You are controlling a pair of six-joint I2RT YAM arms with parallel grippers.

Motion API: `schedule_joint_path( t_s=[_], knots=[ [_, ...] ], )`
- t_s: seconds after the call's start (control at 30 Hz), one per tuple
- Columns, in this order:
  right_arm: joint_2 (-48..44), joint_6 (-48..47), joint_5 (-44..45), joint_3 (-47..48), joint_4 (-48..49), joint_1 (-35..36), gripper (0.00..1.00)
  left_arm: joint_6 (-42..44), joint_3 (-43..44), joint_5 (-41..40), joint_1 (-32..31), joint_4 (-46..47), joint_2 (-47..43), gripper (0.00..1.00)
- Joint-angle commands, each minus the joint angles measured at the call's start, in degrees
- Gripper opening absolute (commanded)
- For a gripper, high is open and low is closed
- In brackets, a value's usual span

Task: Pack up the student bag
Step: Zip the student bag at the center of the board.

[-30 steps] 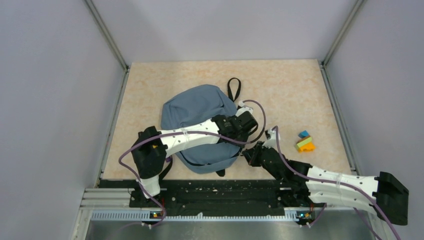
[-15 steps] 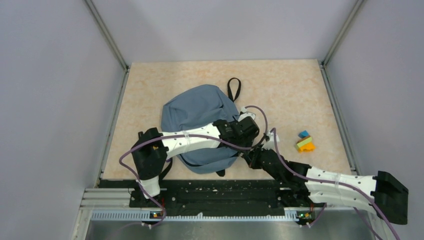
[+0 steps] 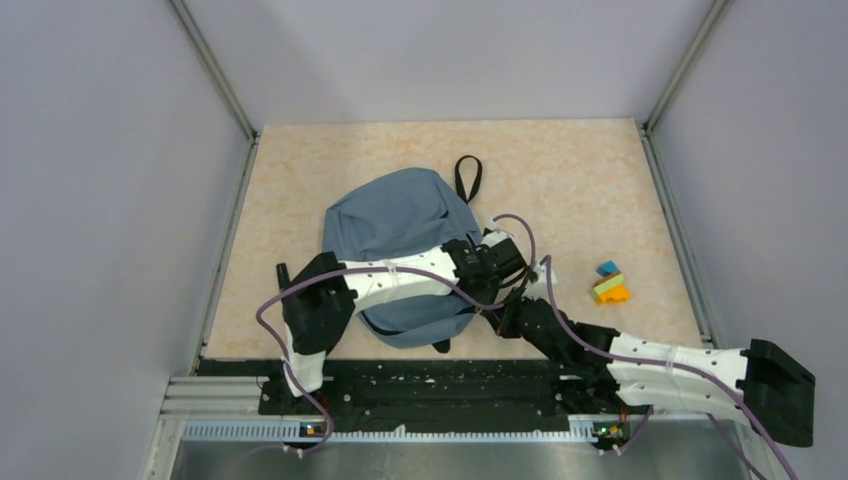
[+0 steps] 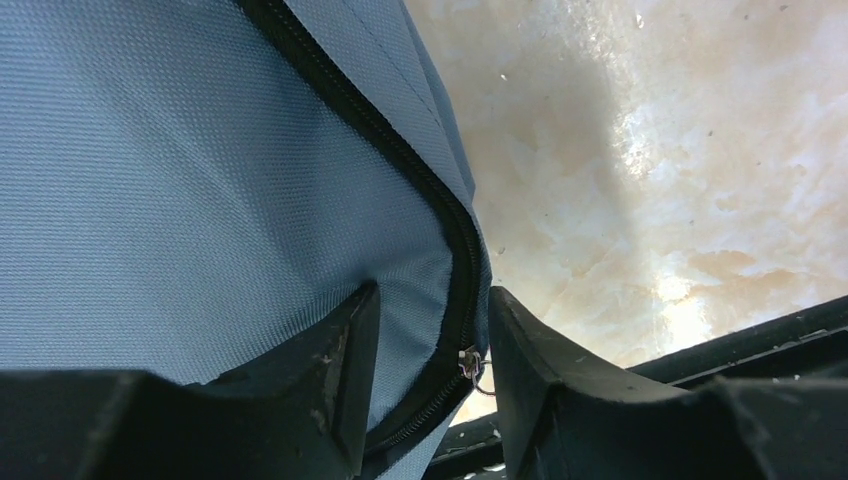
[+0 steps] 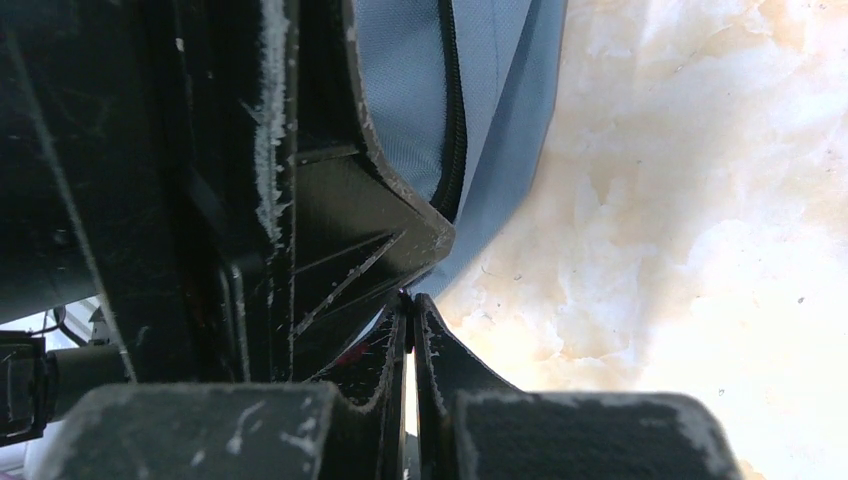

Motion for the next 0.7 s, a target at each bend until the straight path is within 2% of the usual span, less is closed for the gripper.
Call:
schedule_joint_path(
  t_s=[0.0,0.1,0.23,0.3,0.43,0.67],
  knots=[
    [0.3,-1.2,-1.9,0.6,4.0,0.7,0.00,1.4,0.2,-1.5,-0.7,-4.0,4.7,0.46],
    [0.5,-1.1,-2.1,0.5,4.4,0.7,0.00,1.5,-0.1,-2.9,-0.7,-3.7,4.8,0.34],
    [0.6,-1.4,-2.3,0.7,4.6,0.7,0.00,1.3,-1.6,-2.7,-0.7,-0.2,3.3,0.10],
    [0.0,-1.4,-2.3,0.8,4.5,0.7,0.00,1.2,-2.6,-3.1,-0.7,2.3,2.1,0.01],
    [-1.0,-1.7,-4.0,0.9,5.6,0.7,0.00,1.5,-5.1,-3.8,0.2,8.7,-1.3,0.00],
    [-0.3,-4.9,-11.0,1.6,12.5,0.8,0.00,2.4,-13.2,0.9,4.0,26.7,-8.4,0.00]
  ],
)
